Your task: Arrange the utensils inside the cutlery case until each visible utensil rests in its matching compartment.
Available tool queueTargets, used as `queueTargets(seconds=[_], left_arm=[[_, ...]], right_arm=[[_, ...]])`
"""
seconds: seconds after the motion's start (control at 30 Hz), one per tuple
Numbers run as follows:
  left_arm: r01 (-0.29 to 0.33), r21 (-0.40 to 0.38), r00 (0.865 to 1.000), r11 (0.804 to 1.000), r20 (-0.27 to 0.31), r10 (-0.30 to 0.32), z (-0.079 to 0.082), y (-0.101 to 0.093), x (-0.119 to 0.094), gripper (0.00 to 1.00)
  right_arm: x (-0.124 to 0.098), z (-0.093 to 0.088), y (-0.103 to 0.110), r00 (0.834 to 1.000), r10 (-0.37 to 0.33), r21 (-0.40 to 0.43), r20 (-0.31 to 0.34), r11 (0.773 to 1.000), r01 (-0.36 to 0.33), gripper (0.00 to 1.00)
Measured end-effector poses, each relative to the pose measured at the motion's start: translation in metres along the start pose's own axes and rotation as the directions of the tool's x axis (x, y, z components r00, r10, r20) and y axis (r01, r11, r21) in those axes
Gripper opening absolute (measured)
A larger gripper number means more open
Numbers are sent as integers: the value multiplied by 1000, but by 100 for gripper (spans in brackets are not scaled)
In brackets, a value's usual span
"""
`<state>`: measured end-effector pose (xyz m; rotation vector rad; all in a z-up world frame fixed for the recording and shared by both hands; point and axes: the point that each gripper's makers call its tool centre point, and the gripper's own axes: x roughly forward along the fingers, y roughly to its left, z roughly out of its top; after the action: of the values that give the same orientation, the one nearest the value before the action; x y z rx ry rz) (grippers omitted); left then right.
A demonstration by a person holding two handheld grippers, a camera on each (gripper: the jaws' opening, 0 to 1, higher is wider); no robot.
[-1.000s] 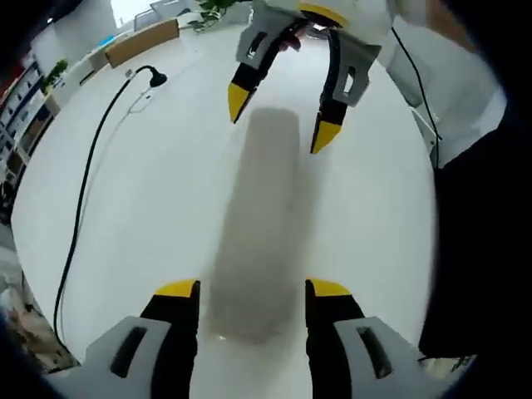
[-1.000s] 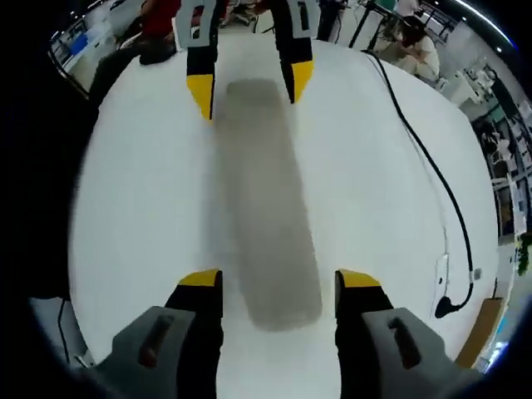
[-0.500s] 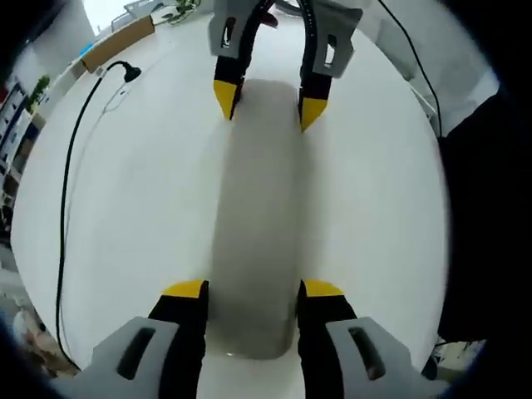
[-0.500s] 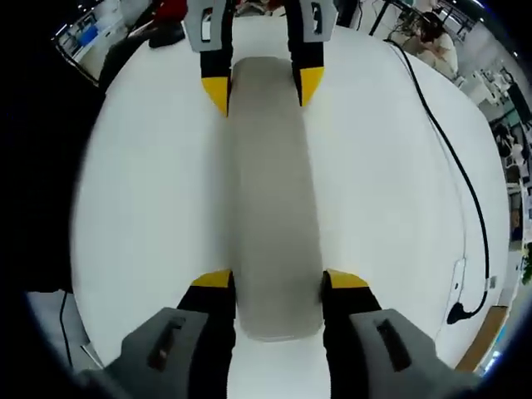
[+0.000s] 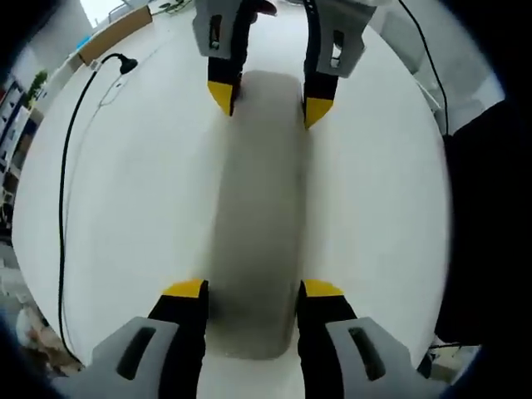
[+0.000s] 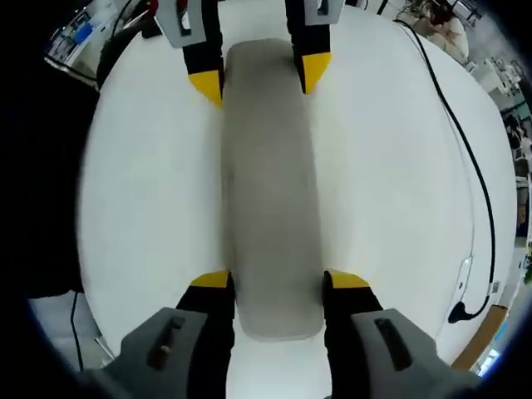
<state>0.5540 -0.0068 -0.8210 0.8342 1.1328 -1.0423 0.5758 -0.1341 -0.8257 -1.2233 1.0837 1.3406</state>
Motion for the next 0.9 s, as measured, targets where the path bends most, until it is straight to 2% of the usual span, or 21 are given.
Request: queueTargets(seconds=[0.2,0.47,0.57,0.63,0.8,0.9], left_arm=[[2,1,1000,1000,-4,-2,0,0,0,43],[-4,6,1000,1000,4,4,-1,-3,-1,43],[1,29,1000,1000,12,-1,-2,-7,-1,43],[2,34,999,999,37,-4,-3,-8,-2,43],[5,52,1000,999,26,-6,-4,-20,-2,43],[12,71,1000,997,21,-13,-7,-27,-3,43]], right_arm=[[-1,0,1,1000,-5,4,25,1000,5,40],[0,0,4,1000,-11,11,7,1000,11,40],[0,0,11,1000,-15,22,2,1000,15,39],[-1,0,17,1000,-20,35,5,999,20,39],[-1,1,30,1000,-29,55,10,998,28,39],[-1,2,42,999,-25,74,35,997,22,39]])
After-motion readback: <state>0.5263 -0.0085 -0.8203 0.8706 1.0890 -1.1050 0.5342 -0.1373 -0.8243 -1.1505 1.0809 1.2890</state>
